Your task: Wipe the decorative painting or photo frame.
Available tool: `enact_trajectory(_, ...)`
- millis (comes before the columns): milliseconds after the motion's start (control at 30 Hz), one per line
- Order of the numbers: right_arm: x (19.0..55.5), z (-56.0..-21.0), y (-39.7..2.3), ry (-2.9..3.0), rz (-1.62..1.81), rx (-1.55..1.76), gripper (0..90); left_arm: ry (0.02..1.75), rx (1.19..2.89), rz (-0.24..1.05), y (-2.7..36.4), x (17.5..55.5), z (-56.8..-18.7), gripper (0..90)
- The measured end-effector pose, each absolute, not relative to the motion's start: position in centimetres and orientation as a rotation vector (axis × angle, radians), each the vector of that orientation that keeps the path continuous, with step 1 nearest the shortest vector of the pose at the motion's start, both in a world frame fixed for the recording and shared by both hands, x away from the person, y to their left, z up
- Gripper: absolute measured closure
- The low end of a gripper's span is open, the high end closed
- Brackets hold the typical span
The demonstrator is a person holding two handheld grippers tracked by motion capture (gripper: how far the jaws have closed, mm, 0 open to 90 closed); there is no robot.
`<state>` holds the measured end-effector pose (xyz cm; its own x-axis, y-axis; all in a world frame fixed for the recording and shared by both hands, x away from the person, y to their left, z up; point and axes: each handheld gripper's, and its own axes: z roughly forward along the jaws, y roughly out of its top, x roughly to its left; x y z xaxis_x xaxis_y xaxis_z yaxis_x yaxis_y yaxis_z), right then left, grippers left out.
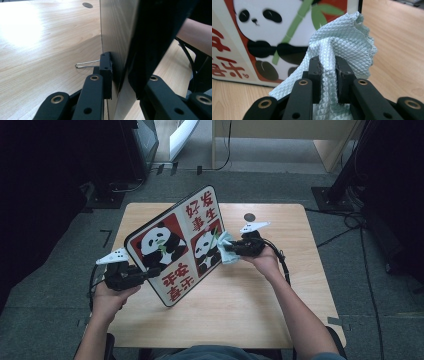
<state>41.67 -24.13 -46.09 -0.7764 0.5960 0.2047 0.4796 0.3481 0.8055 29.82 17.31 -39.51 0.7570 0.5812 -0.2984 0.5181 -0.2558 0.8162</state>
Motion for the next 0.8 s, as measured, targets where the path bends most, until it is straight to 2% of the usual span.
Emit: enact_trajectory(800,41.4,-50.2,-24.6,2.565,1.304,1.085,77.9,0.839,1.906,0.061,17.3,29.8,-39.6,77.6)
